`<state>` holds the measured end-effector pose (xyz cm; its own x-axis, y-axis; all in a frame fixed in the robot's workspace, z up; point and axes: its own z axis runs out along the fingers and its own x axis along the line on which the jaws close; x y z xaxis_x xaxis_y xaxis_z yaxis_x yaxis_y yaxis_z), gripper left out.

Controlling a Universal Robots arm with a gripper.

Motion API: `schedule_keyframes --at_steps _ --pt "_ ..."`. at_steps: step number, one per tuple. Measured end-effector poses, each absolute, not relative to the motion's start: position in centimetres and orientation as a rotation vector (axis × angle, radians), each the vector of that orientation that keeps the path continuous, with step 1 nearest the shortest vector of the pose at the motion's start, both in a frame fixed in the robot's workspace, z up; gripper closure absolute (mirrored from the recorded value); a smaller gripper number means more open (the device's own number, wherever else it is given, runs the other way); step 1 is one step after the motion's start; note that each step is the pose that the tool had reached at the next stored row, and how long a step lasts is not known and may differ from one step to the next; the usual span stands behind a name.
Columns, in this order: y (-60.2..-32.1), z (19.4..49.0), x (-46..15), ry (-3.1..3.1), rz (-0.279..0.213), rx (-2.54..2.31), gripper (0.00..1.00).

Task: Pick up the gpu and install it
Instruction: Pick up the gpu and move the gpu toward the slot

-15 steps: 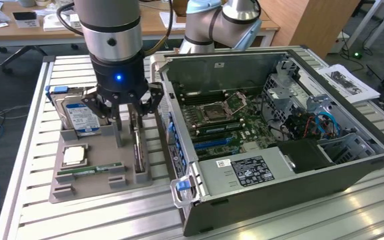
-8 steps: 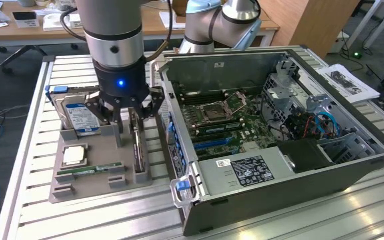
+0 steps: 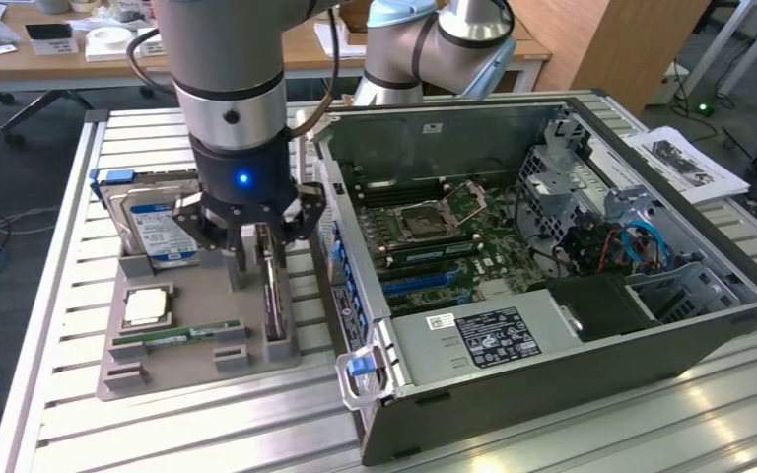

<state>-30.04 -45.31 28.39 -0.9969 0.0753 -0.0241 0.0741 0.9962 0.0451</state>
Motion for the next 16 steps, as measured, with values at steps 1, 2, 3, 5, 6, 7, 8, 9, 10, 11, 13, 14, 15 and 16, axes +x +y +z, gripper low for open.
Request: schedule_keyframes --at_steps 1,2,3,5,6,7,8,9,10,11,13,14,15,16 --pt "-45.3 28.2 -30.0 3.113 0.069 0.117 0.53" --pt "-45.3 28.0 -30.0 3.113 0.069 0.117 0.53" --pt "-45.3 27.8 -29.9 3.113 0.069 0.116 0.53" --pt "-45.3 27.5 -29.9 3.113 0.069 0.116 0.53" --pt "-45.3 27.3 -29.8 3.113 0.069 0.116 0.53" --pt "-45.3 27.1 -29.8 3.113 0.069 0.117 0.53" --pt "-45.3 26.9 -29.8 3.113 0.069 0.117 0.53" --pt "-45.3 26.7 -29.7 3.113 0.069 0.117 0.53" --pt "-45.3 26.6 -29.7 3.113 0.069 0.117 0.53" --pt "-45.3 26.4 -29.7 3.113 0.069 0.117 0.53" --pt "-45.3 26.0 -29.7 3.113 0.069 0.117 0.53" --pt "-45.3 25.8 -29.7 3.113 0.069 0.117 0.53" --pt "-45.3 25.7 -29.6 3.113 0.069 0.117 0.53" --pt "-45.2 25.5 -29.6 3.113 0.069 0.117 0.53"
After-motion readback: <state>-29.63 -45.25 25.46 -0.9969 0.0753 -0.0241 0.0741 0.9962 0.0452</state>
